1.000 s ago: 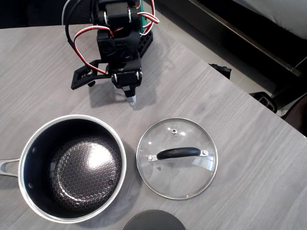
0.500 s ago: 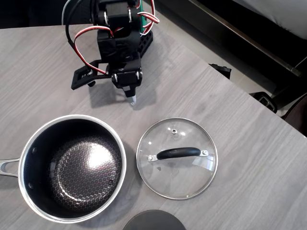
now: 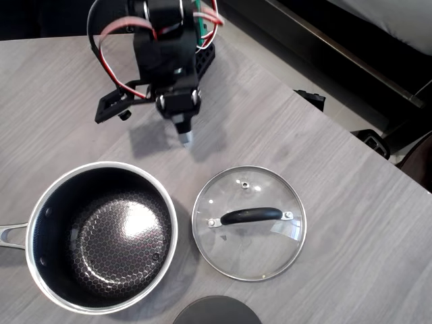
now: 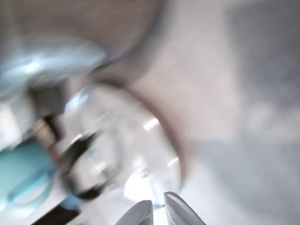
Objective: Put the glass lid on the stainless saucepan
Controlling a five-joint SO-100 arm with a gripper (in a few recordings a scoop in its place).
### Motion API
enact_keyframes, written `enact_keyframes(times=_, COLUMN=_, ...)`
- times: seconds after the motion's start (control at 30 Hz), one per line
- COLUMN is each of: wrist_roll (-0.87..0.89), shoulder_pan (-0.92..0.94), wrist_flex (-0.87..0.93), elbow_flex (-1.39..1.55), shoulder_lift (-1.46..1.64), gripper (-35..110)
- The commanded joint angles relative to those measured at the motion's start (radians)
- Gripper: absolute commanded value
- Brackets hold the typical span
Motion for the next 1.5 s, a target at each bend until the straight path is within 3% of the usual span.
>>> enact_keyframes(times=0.0, wrist_roll=0.06, shoulder_pan=-0.038, wrist_flex=0.052, elbow_flex=-0.436, shoulder_lift=-0.457, gripper=0)
enact_keyframes(times=0.13, wrist_roll=0.092, shoulder_pan=-0.101, wrist_flex=0.143, elbow_flex=-0.851, shoulder_lift=-0.857, gripper=0)
enact_keyframes(times=0.37, wrist_roll=0.169, shoulder_pan=-0.195, wrist_flex=0.204, elbow_flex=-1.227, shoulder_lift=-1.345, gripper=1)
enact_keyframes(times=0.67, wrist_roll=0.206, shoulder_pan=-0.218, wrist_flex=0.114, elbow_flex=-1.235, shoulder_lift=-1.528, gripper=9)
enact_keyframes(times=0.77, wrist_roll=0.21, shoulder_pan=-0.216, wrist_flex=0.1, elbow_flex=-1.236, shoulder_lift=-1.557, gripper=18)
enact_keyframes(times=1.47, wrist_roll=0.204, shoulder_pan=-0.186, wrist_flex=0.071, elbow_flex=-1.295, shoulder_lift=-1.7, gripper=19)
